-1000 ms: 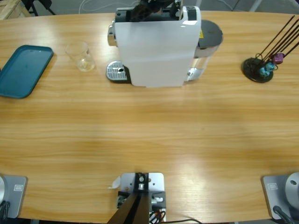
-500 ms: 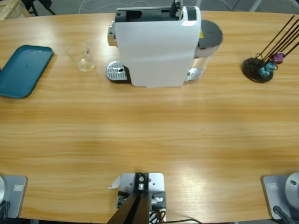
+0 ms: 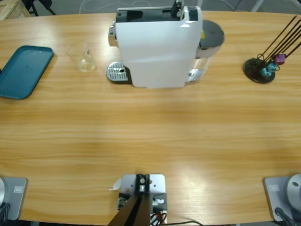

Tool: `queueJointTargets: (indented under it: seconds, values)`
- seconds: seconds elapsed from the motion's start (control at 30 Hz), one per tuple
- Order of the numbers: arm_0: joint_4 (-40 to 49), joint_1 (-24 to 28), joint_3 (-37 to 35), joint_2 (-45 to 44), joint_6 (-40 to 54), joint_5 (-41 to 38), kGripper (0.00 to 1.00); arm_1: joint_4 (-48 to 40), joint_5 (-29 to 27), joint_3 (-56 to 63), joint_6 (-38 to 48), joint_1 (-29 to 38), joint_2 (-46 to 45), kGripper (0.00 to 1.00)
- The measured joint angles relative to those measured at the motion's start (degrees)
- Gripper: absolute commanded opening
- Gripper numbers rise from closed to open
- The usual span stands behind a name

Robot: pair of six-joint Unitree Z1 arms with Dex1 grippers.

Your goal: Pour coffee

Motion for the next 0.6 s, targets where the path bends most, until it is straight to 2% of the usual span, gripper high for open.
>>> queueJointTargets:
  seconds: [0.07,0.13,0.27,0.43,0.6]
  values:
    - [0.0,0.0,0.0,0.0,0.0,0.0,0.95,-1.21,5.01,0.92,0.61,-1.81,-0.63,0.0]
    - [0.0,0.0,0.0,0.0,0.0,0.0,0.95,-2.58,5.39,1.55,-0.56,-2.03,-0.7,0.0]
    - [-0.11,0.0,0.0,0.0,0.0,0.0,0.95,-10.9,-0.27,7.75,-6.13,1.14,-0.53,0.0]
    - [-1.32,0.0,0.28,0.0,0.29,0.0,0.95,-19.18,-4.7,14.63,-7.96,2.82,2.19,0.0]
    - [-2.27,0.0,1.11,-0.04,0.8,0.0,0.95,-27.87,-18.4,18.84,-10.54,5.63,6.67,0.0]
